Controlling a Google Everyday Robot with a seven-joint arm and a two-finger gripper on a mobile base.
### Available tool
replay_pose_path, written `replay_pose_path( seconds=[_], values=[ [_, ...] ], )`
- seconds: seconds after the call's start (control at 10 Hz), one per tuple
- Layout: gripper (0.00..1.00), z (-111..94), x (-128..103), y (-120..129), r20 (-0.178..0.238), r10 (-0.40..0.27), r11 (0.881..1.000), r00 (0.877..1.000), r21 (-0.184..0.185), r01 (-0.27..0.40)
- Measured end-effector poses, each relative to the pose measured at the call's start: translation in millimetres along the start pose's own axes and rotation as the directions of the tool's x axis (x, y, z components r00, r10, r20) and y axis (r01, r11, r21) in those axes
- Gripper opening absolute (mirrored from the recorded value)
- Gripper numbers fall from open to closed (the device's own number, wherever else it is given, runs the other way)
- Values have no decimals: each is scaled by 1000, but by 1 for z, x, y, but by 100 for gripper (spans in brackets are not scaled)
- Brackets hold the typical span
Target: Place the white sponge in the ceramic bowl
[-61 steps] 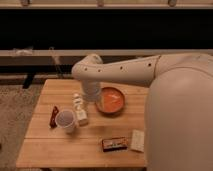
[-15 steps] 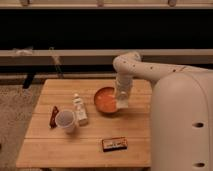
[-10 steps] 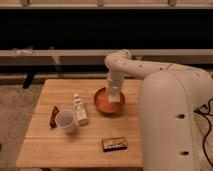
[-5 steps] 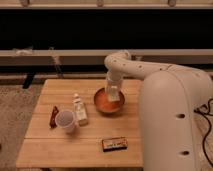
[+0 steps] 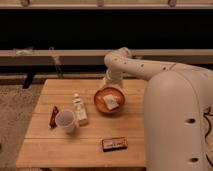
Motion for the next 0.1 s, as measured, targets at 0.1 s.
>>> replay_pose_path(
  seconds=[0.1],
  values=[
    [80,-3,-1,0,3,-2,1000,1000,0,2]
  ],
)
